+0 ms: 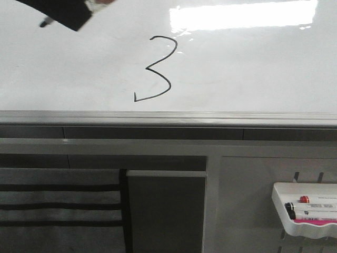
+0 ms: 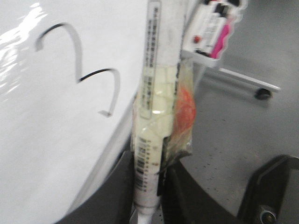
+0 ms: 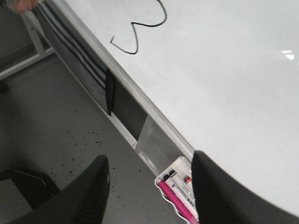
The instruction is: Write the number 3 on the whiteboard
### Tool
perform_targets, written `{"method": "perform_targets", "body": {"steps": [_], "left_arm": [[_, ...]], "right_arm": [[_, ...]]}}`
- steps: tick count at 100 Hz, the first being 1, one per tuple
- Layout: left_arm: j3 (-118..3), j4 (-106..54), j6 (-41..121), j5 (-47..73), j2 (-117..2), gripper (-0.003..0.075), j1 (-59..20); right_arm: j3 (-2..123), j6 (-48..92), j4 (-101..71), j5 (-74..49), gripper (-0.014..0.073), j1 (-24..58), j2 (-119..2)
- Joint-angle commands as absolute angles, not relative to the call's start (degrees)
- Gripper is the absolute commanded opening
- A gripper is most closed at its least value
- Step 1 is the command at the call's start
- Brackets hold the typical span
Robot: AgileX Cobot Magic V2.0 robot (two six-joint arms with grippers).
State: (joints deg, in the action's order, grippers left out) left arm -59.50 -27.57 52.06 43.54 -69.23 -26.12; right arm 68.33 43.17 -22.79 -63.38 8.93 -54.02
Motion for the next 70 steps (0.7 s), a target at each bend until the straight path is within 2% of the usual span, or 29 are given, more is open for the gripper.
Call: {"method": "perform_targets", "body": {"steps": [1,17,35,70], "left_arm": [[-59.39,-26.50,46.30,35.90,-67.31,0.0058,-20.14],[-52.80,-31.01,39.03,19.71,-67.64,0.0058,-10.06],[-45.11,-33.71,39.03,3.12,-67.64,0.0059,-7.39],[-44.03,-33.71,39.03,-3.07,-75.14,0.0059,-7.51]], "right_arm": [[67.64,41.20,-23.53,-58.90,0.0350,7.44,-51.78],[63.31,40.56,-24.03,-56.05,0.0350,7.44,-51.17],[60.64,39.61,-25.23,-55.11,0.0350,7.44,-51.17],[60.22,39.61,-25.75,-54.08,0.0350,7.44,-51.17]]}}
